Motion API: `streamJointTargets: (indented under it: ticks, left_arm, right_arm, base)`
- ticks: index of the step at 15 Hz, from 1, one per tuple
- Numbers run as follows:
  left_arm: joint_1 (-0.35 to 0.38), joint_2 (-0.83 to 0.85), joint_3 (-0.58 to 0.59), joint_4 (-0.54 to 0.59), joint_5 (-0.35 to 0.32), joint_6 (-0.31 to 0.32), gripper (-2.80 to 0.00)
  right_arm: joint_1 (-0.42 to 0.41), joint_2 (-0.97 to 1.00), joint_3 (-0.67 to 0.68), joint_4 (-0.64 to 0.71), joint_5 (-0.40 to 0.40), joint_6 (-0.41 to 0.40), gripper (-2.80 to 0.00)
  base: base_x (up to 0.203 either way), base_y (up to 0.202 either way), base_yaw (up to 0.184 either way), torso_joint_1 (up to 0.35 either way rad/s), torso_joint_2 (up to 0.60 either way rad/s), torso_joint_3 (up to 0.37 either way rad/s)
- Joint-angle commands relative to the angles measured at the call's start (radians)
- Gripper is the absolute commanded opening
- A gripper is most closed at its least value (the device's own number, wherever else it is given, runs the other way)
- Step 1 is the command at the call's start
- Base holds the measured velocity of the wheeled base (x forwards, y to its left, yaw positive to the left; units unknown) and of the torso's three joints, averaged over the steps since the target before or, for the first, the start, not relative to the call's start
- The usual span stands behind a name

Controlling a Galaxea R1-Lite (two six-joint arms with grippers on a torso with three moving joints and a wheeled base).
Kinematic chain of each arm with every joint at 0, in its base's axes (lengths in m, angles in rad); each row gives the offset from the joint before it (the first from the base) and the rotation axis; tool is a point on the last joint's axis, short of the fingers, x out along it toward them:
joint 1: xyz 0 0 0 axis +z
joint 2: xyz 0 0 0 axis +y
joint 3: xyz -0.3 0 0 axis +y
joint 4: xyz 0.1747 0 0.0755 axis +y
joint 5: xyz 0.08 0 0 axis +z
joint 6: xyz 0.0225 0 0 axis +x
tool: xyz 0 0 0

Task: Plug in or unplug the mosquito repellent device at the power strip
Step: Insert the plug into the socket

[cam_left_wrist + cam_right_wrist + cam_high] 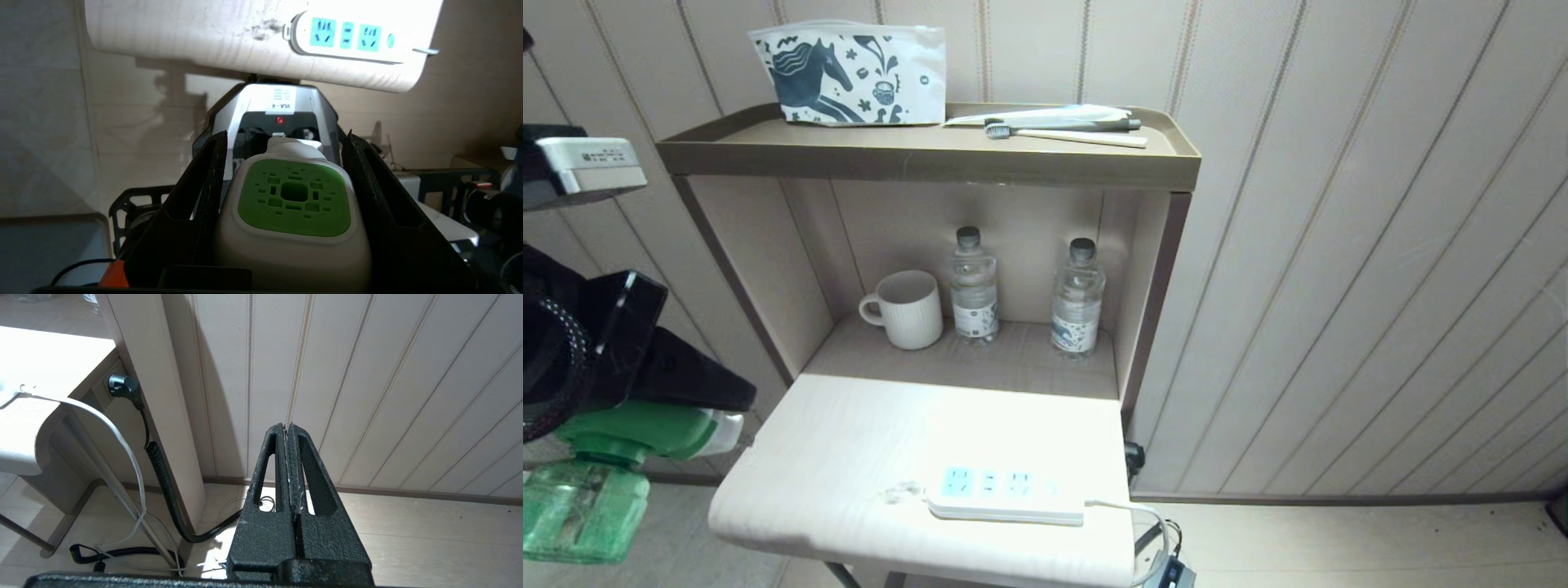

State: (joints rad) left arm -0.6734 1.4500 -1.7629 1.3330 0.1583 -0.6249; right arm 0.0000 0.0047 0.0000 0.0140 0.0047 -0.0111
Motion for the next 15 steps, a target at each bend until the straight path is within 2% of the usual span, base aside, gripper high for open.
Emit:
streamJointTargets:
  ticks: [1,3,5,10,11,14,15]
  left_arm:
    - [0.0,-0.005,0.066,-0.006,0.001,-0.004,-2.8]
    - [0.0,0.007,0.114,-0.077,0.001,-0.007,-2.8]
    - [-0.002,0.033,0.133,-0.124,0.001,-0.046,-2.8]
    - [-0.018,0.095,0.122,-0.132,-0.014,-0.113,-2.8]
    - [-0.028,0.105,0.117,-0.126,-0.015,-0.12,-2.8]
    - [-0.13,0.202,0.074,-0.094,-0.003,-0.186,-2.8]
    - [-0.134,0.206,0.07,-0.089,0.001,-0.194,-2.8]
  right_arm:
    - [0.0,0.0,0.0,0.0,0.001,-0.001,-2.8]
    - [0.0,-0.002,0.0,0.001,0.0,0.002,-2.8]
    - [0.0,-0.002,0.0,0.001,0.001,0.002,-2.8]
    - [0.0,-0.002,0.0,0.001,0.001,0.002,-2.8]
    - [0.0,-0.002,0.0,0.001,0.001,0.002,-2.8]
    - [0.0,-0.002,0.0,0.001,0.001,0.002,-2.8]
    - [0.0,-0.002,0.0,0.001,0.001,0.002,-2.8]
  base:
    - [0.0,0.0,0.0,0.032,-0.06,-0.036]
    - [0.0,0.0,0.0,0.015,-0.03,-0.01]
    - [0.0,0.0,0.0,0.0,0.0,0.0]
    - [0.0,0.0,0.0,0.0,0.0,0.0]
    - [0.0,0.0,0.0,0.0,0.0,0.0]
    - [0.0,0.0,0.0,0.0,0.0,0.0]
    - [0.0,0.0,0.0,0.0,0.0,0.0]
